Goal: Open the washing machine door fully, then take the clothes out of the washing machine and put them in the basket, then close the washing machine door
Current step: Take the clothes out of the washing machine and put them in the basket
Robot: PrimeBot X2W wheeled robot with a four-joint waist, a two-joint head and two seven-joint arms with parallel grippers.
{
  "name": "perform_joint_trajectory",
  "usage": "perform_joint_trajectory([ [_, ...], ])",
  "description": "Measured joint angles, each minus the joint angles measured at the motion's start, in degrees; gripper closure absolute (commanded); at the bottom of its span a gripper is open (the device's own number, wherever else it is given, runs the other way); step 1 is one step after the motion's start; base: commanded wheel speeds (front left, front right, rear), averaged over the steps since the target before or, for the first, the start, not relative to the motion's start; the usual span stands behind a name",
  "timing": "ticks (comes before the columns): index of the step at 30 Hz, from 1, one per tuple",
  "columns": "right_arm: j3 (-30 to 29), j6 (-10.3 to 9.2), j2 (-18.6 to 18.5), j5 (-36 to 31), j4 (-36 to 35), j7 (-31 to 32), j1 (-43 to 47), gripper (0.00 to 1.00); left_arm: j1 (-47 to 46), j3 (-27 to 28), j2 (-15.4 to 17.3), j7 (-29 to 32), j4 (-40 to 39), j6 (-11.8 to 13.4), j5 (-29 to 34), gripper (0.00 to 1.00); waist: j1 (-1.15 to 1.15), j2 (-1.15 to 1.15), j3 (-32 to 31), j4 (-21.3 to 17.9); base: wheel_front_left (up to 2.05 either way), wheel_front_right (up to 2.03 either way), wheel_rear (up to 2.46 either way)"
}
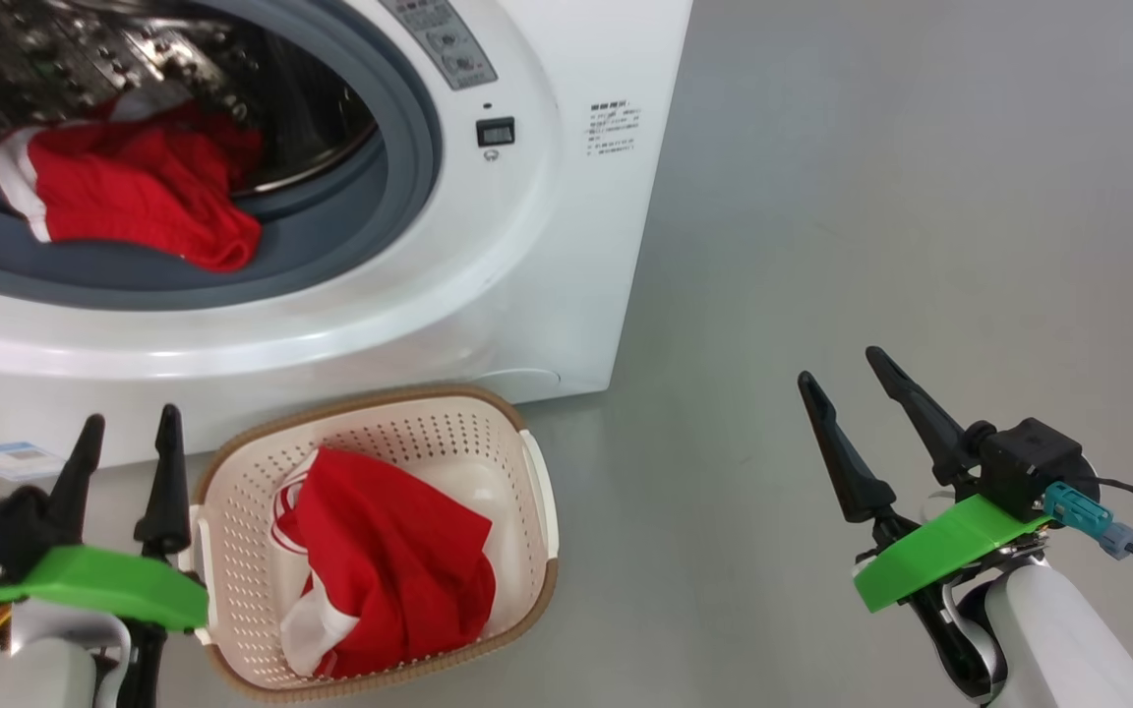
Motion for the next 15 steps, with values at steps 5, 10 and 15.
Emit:
perform_joint_trajectory([
  [5,-0.4,0.0,-0.4,0.0,-0.1,0.0,1.0,0.0,4.2,3.8,-1.4,0.0,-5.1,0.0,3.9,0.0,0.0,0.0,-1.8,0.1,0.0,0.0,0.0],
  [10,-1.7,0.0,-0.7,0.0,-0.2,0.0,2.5,0.0,7.8,6.6,-2.8,-0.2,-9.0,0.0,6.4,0.0,0.0,0.0,-3.1,0.0,0.0,0.0,0.0],
  [15,-1.8,0.0,-0.9,1.4,-0.2,0.0,3.9,0.0,11.7,9.3,-4.3,-0.2,-13.1,0.0,8.0,0.0,0.0,0.0,-4.7,0.0,0.0,0.0,0.0],
])
